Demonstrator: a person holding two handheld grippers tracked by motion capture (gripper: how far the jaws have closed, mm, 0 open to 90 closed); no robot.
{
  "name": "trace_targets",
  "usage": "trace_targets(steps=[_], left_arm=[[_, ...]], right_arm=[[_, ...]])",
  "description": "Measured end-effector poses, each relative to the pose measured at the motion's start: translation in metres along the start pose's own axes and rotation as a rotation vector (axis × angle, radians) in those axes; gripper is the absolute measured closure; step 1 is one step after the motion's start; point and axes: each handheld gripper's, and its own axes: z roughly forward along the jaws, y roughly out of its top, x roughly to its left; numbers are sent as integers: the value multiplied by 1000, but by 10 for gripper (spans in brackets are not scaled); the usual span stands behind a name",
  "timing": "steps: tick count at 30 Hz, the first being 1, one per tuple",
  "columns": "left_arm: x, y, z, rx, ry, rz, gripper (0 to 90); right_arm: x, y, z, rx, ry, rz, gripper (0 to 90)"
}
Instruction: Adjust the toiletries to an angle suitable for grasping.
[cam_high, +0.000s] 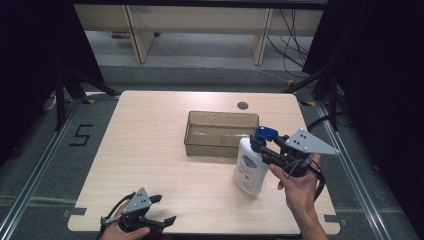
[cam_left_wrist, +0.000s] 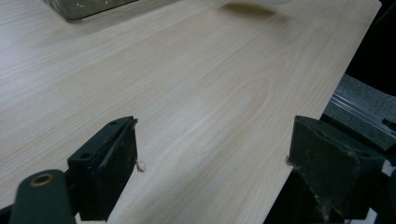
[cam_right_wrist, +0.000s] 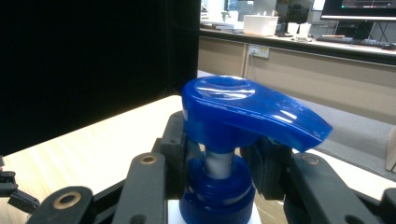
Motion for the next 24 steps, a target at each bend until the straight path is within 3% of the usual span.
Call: trace_targets(steps=[1,3,5,6,8,11,15,16,17,24], left_arm=[[2,0,-1,21,7,24,149],[2,0,-1,25,5,26,149],[0,0,0,4,-1,3,149],[1,0,-1,21,3,14,149],[0,0,0,2,-5,-10,149],[0,0,0,2,-4,-12,149],[0,0,0,6,-5,-6,149],[0,0,0,2,-4,-11,149],[0,0,0,1,-3,-13,149],[0,0,0,-1,-5,-14,149]], right_arm=[[0,2,0,1,-5,-6,622],[0,5,0,3,-15,-20,621],[1,8,0,7,-7,-4,621],[0,9,1,5,-6,-9,621],[-1,11,2,-5,-9,-29,621],[0,13,4,-6,21,13,621],[-1,15,5,-10,16,19,621],[1,16,5,-3,32,45,621],[-2,17,6,-20,24,19,621],[-6,23,10,-46,3,20,622]])
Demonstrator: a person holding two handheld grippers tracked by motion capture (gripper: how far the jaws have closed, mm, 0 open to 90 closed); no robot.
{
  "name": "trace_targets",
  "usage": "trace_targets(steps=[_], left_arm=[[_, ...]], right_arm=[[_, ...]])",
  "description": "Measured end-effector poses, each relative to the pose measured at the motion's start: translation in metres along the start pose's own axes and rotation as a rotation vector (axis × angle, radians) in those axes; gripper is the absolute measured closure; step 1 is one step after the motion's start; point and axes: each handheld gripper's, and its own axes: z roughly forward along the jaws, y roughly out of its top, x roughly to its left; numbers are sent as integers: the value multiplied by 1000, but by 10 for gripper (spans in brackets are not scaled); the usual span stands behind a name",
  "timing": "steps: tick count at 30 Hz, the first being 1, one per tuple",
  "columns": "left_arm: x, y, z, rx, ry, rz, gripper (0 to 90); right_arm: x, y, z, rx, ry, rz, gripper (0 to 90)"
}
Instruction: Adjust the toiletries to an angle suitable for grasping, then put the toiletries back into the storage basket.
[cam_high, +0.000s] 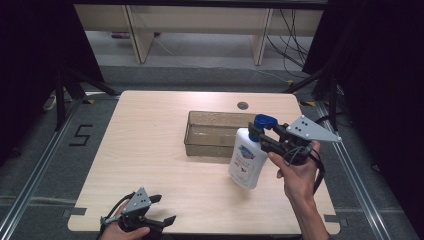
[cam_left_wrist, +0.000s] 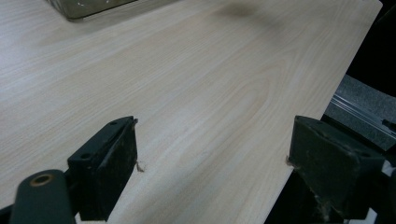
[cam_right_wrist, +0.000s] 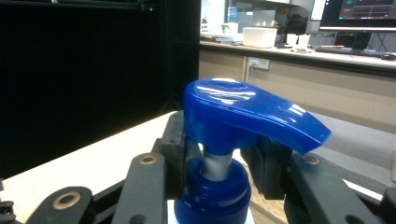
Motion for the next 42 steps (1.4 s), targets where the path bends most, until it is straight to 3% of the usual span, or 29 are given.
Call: trace_targets(steps=[1,3,4,5,7,10,12,14,15,17,18,20,24,26,42], left_arm=[[0,0,0,1,-1,-1,149],[0,0,0,6,0,-2,149],[0,0,0,3,1,-4,149],[0,1,0,3,3,-3,149],[2,1,-1,16,10,11,149],[1,1,0,10,4,-9,149],[1,1,1,6,13,-22,149],[4,1,1,20,19,7,149],[2,0,2,4,15,-11,149],[4,1,1,26,17,12,149],[2,0,2,-2,13,-15,149],[2,1,0,6,15,-22,149],[2,0,1,3,7,-15,149],[1,1,0,4,14,-13,149],[0,1,0,3,2,2,149]], right_arm=[[-1,1,0,-4,-8,-9,621],[-1,1,1,15,6,27,621],[-3,2,2,11,-4,6,621],[-2,1,3,17,1,38,622],[-6,2,4,9,-4,14,622],[-8,2,6,15,6,59,622],[-10,2,6,11,7,64,621],[-13,4,7,5,7,55,622],[-13,4,7,5,7,55,622],[-14,6,8,10,4,52,622],[-15,7,9,5,-7,43,622],[-18,9,11,3,-7,45,622],[-20,13,12,11,-20,64,622],[-24,17,13,7,-23,46,622],[-38,41,18,1,-49,62,622]])
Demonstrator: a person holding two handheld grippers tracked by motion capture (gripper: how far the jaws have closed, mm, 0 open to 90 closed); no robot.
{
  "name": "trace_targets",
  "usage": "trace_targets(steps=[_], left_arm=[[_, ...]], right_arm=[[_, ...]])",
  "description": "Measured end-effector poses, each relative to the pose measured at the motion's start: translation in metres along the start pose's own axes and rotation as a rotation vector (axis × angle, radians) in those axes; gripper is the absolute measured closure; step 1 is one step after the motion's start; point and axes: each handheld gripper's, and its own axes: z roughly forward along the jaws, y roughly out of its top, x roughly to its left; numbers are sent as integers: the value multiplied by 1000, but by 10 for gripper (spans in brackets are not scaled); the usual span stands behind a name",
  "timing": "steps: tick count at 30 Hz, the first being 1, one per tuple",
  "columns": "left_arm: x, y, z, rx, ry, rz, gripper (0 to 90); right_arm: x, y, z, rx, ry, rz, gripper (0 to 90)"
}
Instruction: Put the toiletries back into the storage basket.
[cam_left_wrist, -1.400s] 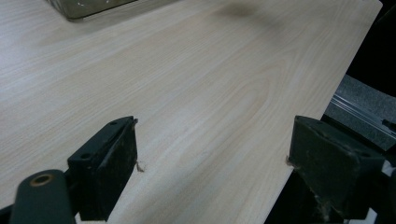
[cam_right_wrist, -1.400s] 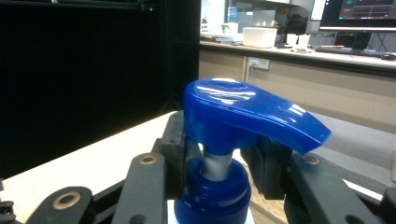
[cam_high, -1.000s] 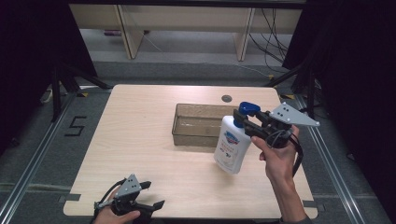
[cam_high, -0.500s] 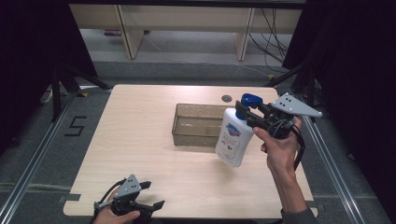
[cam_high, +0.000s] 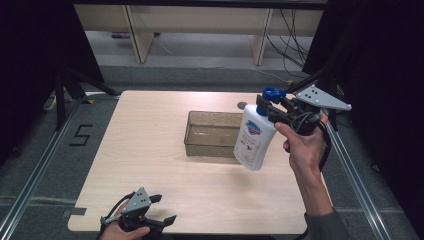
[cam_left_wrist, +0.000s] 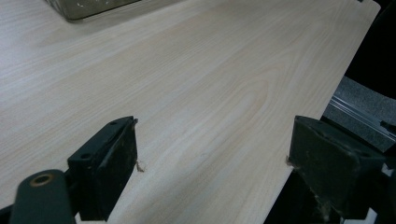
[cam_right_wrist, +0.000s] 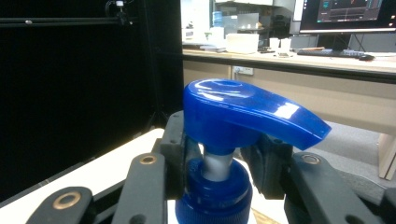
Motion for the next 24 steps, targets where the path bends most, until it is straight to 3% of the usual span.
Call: trace_targets(steps=[24], left_arm=[[0,0,0,7,-7,-3,149]], right_arm=[[-23,23,26,-1,-55,35,622]])
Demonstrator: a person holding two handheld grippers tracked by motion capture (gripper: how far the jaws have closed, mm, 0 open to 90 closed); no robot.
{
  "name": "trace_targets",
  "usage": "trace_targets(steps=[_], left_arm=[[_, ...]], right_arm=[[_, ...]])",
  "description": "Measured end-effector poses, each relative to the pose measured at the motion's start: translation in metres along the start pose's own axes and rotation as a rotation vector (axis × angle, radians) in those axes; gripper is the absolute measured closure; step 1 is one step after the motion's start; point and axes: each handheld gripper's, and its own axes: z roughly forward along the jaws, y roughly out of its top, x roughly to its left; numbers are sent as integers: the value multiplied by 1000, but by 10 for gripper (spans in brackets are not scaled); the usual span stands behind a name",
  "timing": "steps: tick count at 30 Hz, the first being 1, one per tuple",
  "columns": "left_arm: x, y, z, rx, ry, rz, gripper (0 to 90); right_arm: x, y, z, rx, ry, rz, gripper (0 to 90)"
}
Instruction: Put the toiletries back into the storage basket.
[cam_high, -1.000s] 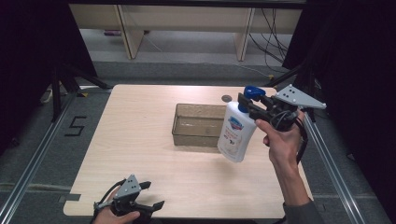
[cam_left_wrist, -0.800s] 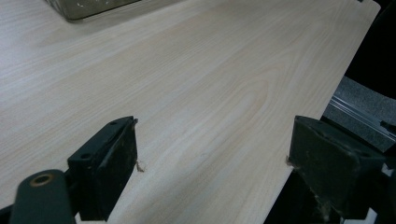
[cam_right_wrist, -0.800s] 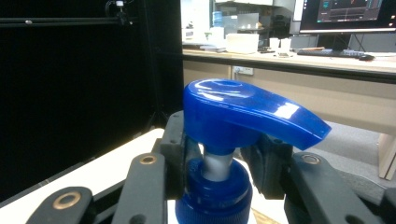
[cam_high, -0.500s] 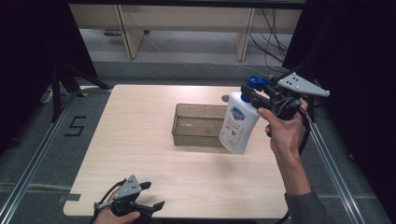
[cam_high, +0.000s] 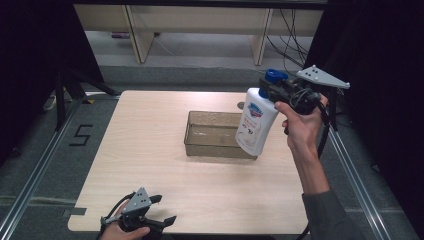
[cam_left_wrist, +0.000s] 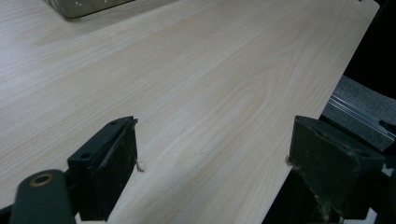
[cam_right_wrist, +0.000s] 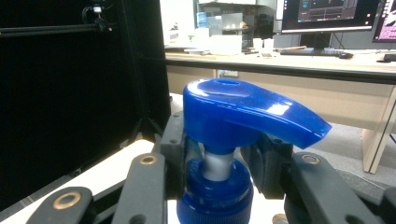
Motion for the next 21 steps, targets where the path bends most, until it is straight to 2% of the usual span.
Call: trace_targets(steps=[13,16,21], left_arm=[[-1,0,1,-20,1,-4,149],[-1,0,1,-18,5,-8,149],[0,0,0,-6,-6,-4,149]], right_arm=[[-11,-2,23,17,-26,10,623],[-14,-4,28,24,-36,31,622],[-19,-8,36,31,-52,22,623]])
